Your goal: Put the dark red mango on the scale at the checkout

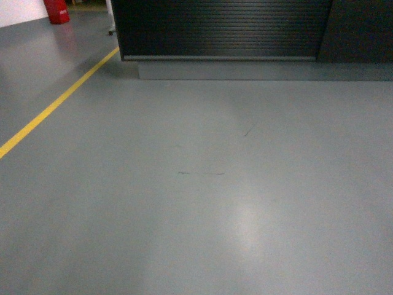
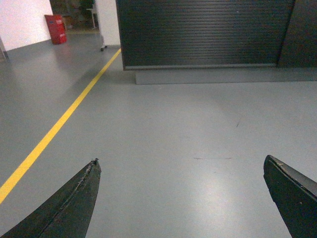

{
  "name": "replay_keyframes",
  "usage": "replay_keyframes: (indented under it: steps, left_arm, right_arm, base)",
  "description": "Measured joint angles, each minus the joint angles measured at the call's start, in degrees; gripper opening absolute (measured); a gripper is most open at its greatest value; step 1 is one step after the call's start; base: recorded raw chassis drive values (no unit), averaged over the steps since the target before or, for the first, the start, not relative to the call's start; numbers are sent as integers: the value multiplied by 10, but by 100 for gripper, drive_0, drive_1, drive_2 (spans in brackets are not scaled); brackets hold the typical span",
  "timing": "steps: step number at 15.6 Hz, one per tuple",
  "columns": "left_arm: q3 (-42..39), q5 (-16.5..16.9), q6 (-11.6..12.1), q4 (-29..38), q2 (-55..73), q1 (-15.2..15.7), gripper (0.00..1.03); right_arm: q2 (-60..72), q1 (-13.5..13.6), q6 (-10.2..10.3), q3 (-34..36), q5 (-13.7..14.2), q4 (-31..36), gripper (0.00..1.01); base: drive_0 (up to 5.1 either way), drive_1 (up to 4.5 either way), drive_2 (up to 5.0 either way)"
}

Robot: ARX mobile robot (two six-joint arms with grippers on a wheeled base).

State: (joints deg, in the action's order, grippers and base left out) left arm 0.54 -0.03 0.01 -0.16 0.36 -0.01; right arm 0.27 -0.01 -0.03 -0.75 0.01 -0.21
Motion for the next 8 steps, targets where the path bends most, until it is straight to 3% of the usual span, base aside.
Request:
replay_keyframes:
  steps: [7,8]
  left_arm:
    - [0,0,0,0,0,0,98]
    - [0,0,0,0,0,0,98]
  right_arm:
    - [0,0,0,0,0,0,98]
    - [0,0,0,0,0,0,98]
  base:
    - [0,0,0]
    - [3,297,-290]
